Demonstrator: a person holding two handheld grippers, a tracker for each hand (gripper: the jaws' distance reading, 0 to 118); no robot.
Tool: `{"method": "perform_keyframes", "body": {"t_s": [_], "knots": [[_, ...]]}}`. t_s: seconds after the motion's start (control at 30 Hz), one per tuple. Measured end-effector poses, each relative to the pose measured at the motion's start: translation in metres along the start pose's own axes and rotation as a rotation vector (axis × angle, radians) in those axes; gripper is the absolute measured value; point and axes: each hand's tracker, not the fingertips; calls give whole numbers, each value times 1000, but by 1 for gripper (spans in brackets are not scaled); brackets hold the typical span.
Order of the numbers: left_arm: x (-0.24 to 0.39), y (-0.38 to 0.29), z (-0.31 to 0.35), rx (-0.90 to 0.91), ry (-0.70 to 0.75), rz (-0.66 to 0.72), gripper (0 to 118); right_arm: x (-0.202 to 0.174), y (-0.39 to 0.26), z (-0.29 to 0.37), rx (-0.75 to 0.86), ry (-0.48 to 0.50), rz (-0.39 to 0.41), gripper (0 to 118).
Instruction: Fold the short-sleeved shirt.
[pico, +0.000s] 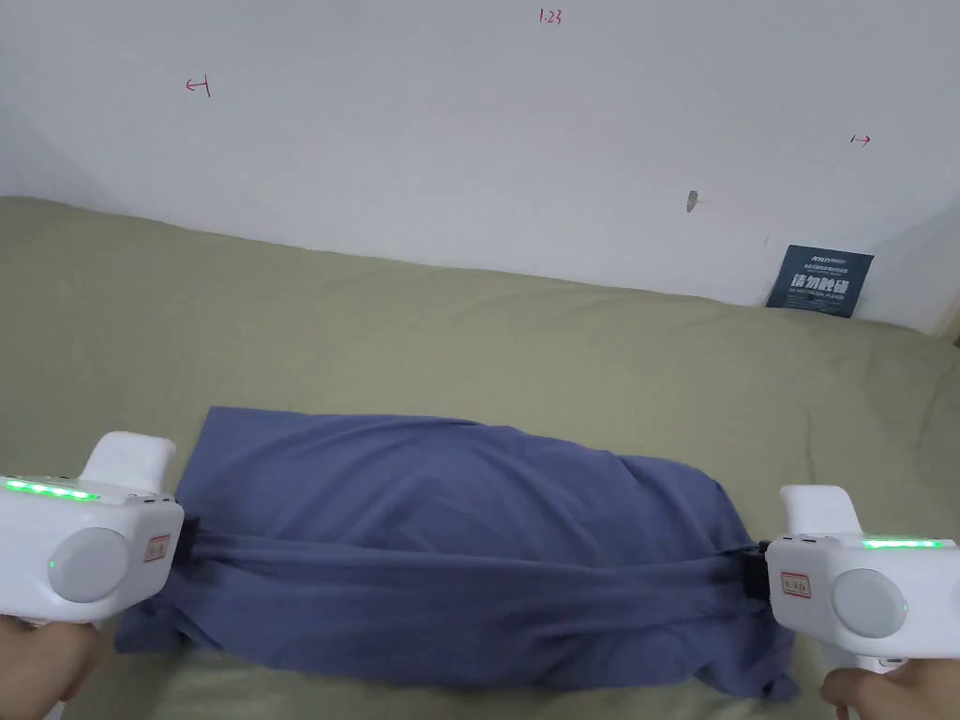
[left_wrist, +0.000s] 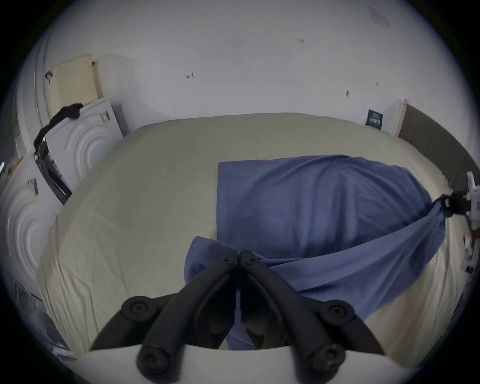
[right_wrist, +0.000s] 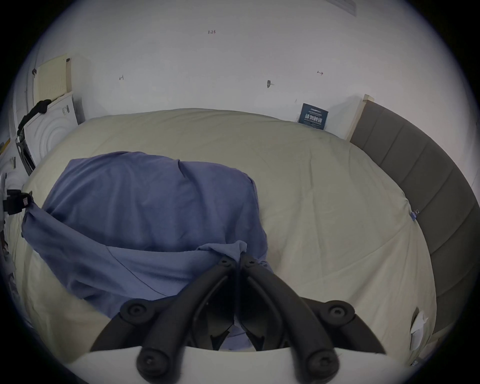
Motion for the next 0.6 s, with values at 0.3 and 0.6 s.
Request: {"method": "perform_keyframes", "body": {"t_s": [0.3, 0.6], "knots": [[-6, 2, 72, 157, 42, 122, 82, -1, -8, 58, 149, 43, -83, 85], [18, -62, 149, 89, 74, 183, 0, -53, -86, 155, 197, -59, -39, 1]]}}
